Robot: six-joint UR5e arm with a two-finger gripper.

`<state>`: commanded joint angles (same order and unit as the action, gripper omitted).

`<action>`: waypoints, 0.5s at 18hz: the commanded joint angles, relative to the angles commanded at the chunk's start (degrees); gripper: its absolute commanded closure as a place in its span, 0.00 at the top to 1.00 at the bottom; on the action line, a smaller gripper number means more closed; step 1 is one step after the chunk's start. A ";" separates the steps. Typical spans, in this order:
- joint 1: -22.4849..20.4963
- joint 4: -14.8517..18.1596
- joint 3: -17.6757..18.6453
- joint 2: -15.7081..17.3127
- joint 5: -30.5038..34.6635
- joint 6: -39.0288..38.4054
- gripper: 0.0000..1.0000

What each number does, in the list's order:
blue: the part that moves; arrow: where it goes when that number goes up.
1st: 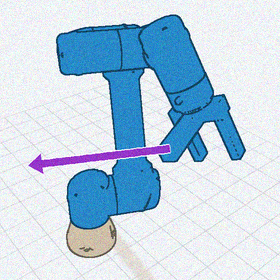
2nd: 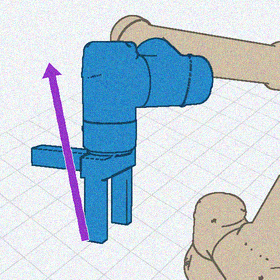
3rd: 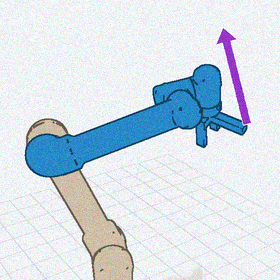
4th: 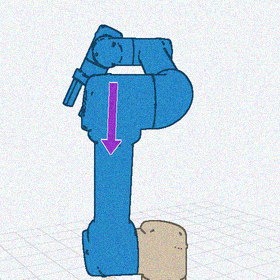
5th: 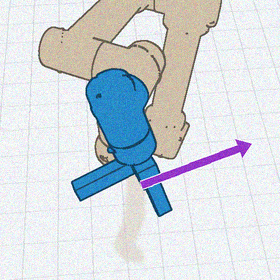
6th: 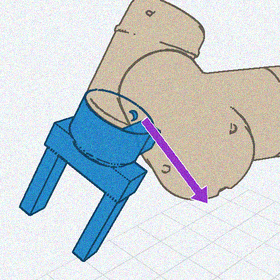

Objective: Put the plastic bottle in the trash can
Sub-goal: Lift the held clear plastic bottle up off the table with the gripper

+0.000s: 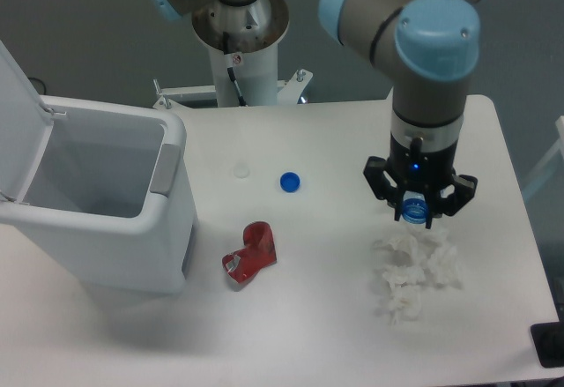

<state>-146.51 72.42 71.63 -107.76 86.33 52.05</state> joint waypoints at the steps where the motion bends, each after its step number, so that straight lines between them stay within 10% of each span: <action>1: 0.00 -0.17 0.09 0.79 -2.02 -1.23 0.09; 9: 0.26 -2.90 -0.18 8.61 -12.22 -11.34 0.08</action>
<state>-146.25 69.52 71.46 -99.15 74.10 40.71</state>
